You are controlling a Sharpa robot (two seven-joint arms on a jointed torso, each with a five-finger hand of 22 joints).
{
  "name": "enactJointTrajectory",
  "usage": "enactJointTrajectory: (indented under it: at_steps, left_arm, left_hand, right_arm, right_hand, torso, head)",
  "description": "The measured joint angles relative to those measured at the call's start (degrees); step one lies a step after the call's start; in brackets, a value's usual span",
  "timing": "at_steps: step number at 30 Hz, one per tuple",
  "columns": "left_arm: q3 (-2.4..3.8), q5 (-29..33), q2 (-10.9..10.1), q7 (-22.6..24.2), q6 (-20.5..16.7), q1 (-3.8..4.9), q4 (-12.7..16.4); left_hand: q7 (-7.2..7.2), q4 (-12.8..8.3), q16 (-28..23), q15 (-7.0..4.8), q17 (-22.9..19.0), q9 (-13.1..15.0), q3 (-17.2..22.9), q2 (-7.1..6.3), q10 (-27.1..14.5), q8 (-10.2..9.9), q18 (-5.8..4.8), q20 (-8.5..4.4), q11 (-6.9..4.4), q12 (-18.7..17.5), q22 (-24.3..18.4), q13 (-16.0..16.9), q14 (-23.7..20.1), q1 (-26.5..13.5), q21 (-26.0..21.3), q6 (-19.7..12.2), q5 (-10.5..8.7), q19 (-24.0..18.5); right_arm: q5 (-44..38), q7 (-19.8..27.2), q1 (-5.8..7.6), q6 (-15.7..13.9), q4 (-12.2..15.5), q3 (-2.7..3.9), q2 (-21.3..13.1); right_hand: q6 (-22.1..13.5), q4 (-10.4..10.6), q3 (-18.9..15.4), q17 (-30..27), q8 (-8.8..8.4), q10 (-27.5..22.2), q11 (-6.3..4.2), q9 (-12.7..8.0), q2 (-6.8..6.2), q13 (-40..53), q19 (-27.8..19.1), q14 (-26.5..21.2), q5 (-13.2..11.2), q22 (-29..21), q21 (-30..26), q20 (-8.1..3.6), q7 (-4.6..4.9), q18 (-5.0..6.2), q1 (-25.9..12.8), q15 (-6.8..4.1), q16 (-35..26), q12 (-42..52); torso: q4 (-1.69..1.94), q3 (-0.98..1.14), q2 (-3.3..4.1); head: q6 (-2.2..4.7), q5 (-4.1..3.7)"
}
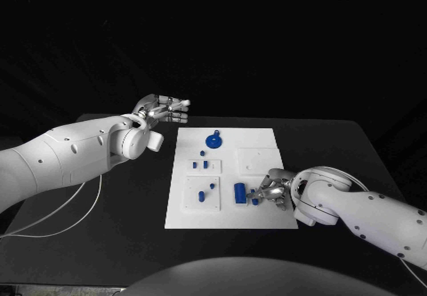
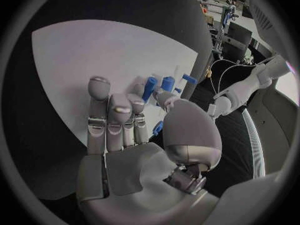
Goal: Assemble the parts on the task board
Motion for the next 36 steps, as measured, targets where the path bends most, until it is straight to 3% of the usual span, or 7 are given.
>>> enactJointTrajectory:
  at_steps: [5,16,21,26,29,32,36]
  left_arm:
    - [0.0,0.0,0.0,0.0,0.0,0.0,0.0]
    - [0.0,0.0,-0.1,0.0,0.0,0.0,-0.2]
    - [0.0,0.0,-0.1,0.0,0.0,0.0,-0.2]
    - [0.0,0.0,0.0,-0.1,0.0,0.0,-0.3]
    - [0.0,0.0,0.0,-0.1,0.1,0.0,-0.3]
    - [0.0,0.0,0.0,-0.1,0.1,0.0,-0.3]
    - [0.0,0.0,0.0,-0.1,0.1,0.0,-0.3]
  left_hand:
    - [0.0,0.0,0.0,0.0,0.0,0.0,0.0,0.0,0.0,0.0,0.0,0.0,0.0,0.0,0.0,0.0,0.0,0.0,0.0,0.0,0.0,0.0]
    - [0.21,0.0,0.0,0.0,0.0,0.0,0.0,0.0,0.0,0.0,0.0,0.0,0.0,0.0,0.0,0.0,0.0,0.0,0.0,-0.2,0.0,0.0]
    - [0.2,0.0,0.0,0.0,0.0,0.0,0.0,0.0,0.0,0.0,0.01,0.0,0.0,0.0,0.0,0.0,0.0,0.0,0.0,-0.4,0.0,0.0]
    - [0.2,0.0,0.0,0.0,0.0,0.0,0.0,0.0,0.0,0.0,0.0,0.0,0.0,0.0,0.0,0.0,0.0,0.0,0.0,-0.6,0.0,0.0]
    - [0.2,0.0,0.0,0.0,0.0,0.0,0.0,0.0,0.0,0.0,0.0,0.0,0.0,0.0,0.0,0.0,0.0,0.0,0.0,-0.6,0.0,0.0]
    - [0.2,0.0,0.0,0.0,0.0,0.0,0.0,0.0,0.0,0.0,0.0,0.0,0.0,0.0,0.0,0.0,0.0,0.0,0.0,-0.6,0.0,0.0]
    - [0.2,0.0,0.0,0.0,0.0,0.0,0.0,0.0,0.0,0.0,0.0,0.0,0.0,0.0,0.0,0.0,0.0,0.0,0.0,-0.6,0.0,0.0]
  right_arm:
    - [0.4,0.4,-0.13,-0.7,0.4,-0.11,-0.6]
    - [1.5,1.4,-0.27,-2.6,1.0,0.13,-1.5]
    - [2.2,1.7,-0.28,-3.1,1.5,0.57,-2.0]
    - [3.0,2.0,-0.27,-3.2,2.0,0.94,-2.6]
    - [3.4,2.1,-0.26,-3.1,2.3,1.15,-3.0]
    - [3.7,2.4,-0.26,-2.7,2.5,1.26,-3.4]
    - [3.9,2.8,-0.26,-1.4,2.6,1.35,-4.1]
  right_hand:
    - [-0.6,0.4,-0.1,0.0,-0.34,0.0,-0.03,0.0,-0.36,0.1,0.0,0.0,0.0,0.0,0.0,0.0,-0.59,0.0,0.5,0.0,0.0,0.0]
    - [-0.2,0.0,0.3,0.0,-0.21,0.0,0.01,-0.2,-1.61,0.1,0.0,0.0,0.0,-0.2,0.0,0.0,-0.58,0.0,0.4,0.0,0.0,0.0]
    - [0.1,2.3,-2.3,0.0,-0.21,0.0,0.01,-0.2,-3.57,0.1,0.0,0.0,0.0,-0.2,0.3,0.0,-0.25,0.0,-1.1,0.01,0.0,0.0]
    - [0.1,7.2,-8.4,0.0,-0.21,0.0,0.01,-0.2,-4.3,0.1,0.0,0.0,0.0,-0.4,0.3,0.0,-0.25,0.0,0.0,0.01,-0.2,0.0]
    - [0.1,8.2,-9.6,0.1,-0.22,0.0,0.01,-0.2,-4.59,0.1,0.0,0.0,0.0,-0.4,0.3,0.0,-0.25,0.0,0.9,0.01,-0.2,0.0]
    - [0.1,7.3,-10.9,0.2,-0.22,0.0,0.01,-0.2,-4.42,0.2,0.0,0.0,0.0,-0.4,0.3,0.0,-0.25,0.0,3.3,0.01,-0.2,0.0]
    - [0.5,3.4,-11.9,0.2,-0.22,0.2,0.22,-0.2,-3.09,0.2,0.0,0.0,0.0,-0.3,0.5,0.0,-0.25,0.0,7.4,0.01,-0.2,0.0]
  torso:
    - [0.0,0.03,-0.01]
    - [-0.07,0.07,-0.01]
    - [-0.09,0.04,-0.02]
    - [-0.07,-0.03,-0.07]
    - [-0.03,-0.07,-0.08]
    - [0.0,-0.07,-0.08]
    - [0.04,-0.09,-0.08]
  head:
    - [0.04,0.05]
    - [0.09,0.1]
    - [0.16,-0.02]
    - [0.25,-0.22]
    - [0.29,-0.34]
    - [0.3,-0.43]
    - [0.3,-0.55]
